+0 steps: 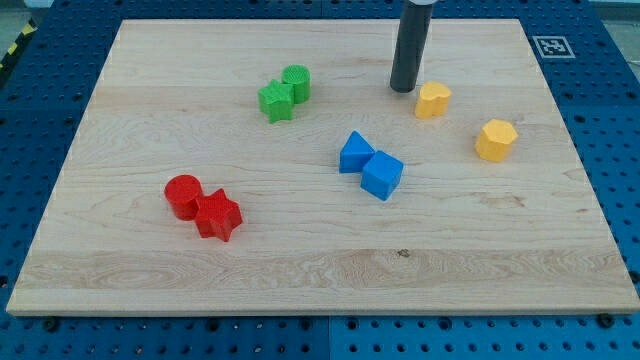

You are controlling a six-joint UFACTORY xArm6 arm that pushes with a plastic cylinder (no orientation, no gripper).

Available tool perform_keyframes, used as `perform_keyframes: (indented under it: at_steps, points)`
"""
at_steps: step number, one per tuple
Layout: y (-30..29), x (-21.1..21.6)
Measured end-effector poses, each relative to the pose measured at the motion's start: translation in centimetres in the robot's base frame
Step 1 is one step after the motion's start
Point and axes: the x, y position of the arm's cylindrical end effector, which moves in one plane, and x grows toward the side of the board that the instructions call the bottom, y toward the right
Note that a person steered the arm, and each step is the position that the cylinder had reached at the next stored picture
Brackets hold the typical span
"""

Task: Place the heart diagonally to the hexagon

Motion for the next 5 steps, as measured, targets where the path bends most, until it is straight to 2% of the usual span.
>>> perform_keyframes:
  at_steps: [1,5]
  points:
    - [-1.9,3.9]
    - [0.4,5.0]
